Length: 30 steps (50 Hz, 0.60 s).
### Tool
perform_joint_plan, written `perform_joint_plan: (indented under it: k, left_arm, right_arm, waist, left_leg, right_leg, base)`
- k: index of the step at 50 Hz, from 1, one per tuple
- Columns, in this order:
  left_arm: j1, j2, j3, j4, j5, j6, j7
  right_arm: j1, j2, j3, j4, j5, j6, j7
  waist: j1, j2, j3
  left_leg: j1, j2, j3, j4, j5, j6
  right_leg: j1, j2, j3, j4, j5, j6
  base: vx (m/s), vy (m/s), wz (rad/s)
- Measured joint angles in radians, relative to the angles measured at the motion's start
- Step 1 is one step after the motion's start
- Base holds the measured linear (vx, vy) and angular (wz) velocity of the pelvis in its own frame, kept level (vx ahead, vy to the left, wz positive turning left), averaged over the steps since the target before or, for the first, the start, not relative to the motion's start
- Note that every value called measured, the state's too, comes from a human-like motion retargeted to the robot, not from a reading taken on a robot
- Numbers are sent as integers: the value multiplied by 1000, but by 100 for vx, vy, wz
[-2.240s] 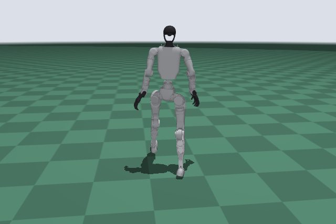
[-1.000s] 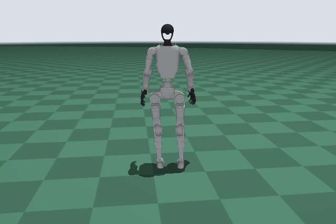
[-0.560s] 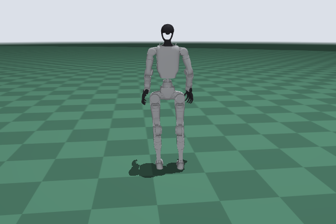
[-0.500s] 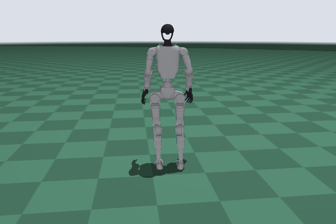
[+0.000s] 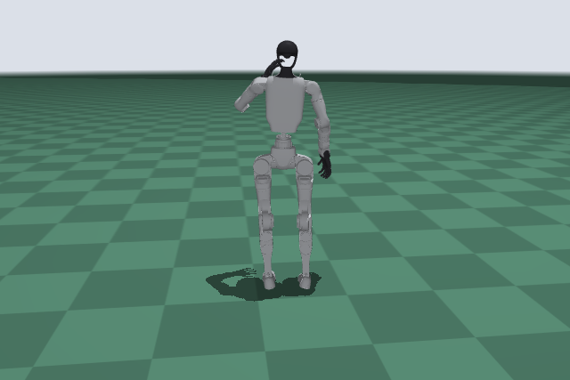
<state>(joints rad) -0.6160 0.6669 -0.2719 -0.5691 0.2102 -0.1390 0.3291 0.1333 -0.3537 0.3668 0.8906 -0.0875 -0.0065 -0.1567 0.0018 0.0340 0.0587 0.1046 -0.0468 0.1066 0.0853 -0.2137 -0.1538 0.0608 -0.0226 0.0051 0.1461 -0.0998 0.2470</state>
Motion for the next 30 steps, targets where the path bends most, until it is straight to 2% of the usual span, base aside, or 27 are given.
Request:
perform_joint_plan:
  k: [4,8,13,15,17,20,22,23,26,30]
  left_arm:
    - [-409,37,-149,108,108,19,20]
    - [-745,110,-379,299,227,53,56]
    - [-1072,193,-810,656,374,111,122]
    - [-1139,208,-975,797,197,42,83]
    - [-1220,256,-1128,996,472,51,61]
    - [-1120,345,-1128,1241,596,41,62]
    - [-1043,413,-1128,1430,616,22,12]
    - [-1013,444,-1128,1524,601,50,43]
    - [-994,529,-1128,1766,494,70,4]
    - [-1048,615,-1128,1955,380,44,-95]
  right_arm:
    - [-31,-30,10,2,25,-7,45]
    - [-48,-60,15,-12,51,-16,64]
    - [-50,-95,42,-34,100,-11,51]
    - [-65,-100,62,-23,123,-7,31]
    - [-65,-131,65,-19,118,-25,13]
    - [-68,-219,64,-8,128,-42,-43]
    - [-77,-245,76,0,141,-47,-36]
    - [-82,-245,80,3,146,-49,-60]
    - [-73,-196,63,13,153,-34,-43]
    - [-25,-148,17,21,167,-17,-11]
  waist:
    - [-66,16,8]
    - [-131,32,4]
    - [-205,55,-4]
    - [-229,59,-4]
    - [-252,83,-1]
    - [-280,157,0]
    - [-307,177,2]
    - [-319,177,4]
    - [-327,145,1]
    - [-291,112,0]
  left_leg:
    - [-18,6,21,6,2,-4]
    - [-42,17,50,9,4,-13]
    - [-62,13,85,-13,33,-6]
    - [-69,16,104,-15,34,-14]
    - [-77,20,119,-9,30,-22]
    - [-85,30,147,-5,27,-33]
    - [-90,36,165,-1,27,-38]
    - [-91,38,175,0,27,-41]
    - [-104,37,199,6,29,-31]
    - [-114,38,220,16,26,-26]
  right_leg:
    - [-32,6,10,22,3,6]
    - [-77,18,24,50,6,15]
    - [-85,13,63,-19,42,1]
    - [-95,17,78,-24,50,5]
    - [-103,20,89,-29,55,11]
    - [-116,30,111,-35,63,15]
    - [-124,36,128,-37,67,15]
    - [-128,39,137,-38,70,15]
    - [-144,40,167,-45,87,11]
    - [-152,40,189,-56,102,12]
  base:
    - [-2,2,-26]
    - [-1,1,-35]
    - [-1,7,-34]
    - [-1,2,-44]
    - [0,2,-41]
    - [0,1,-48]
    - [0,0,-52]
    - [1,0,-53]
    - [1,1,-52]
    - [2,1,-25]
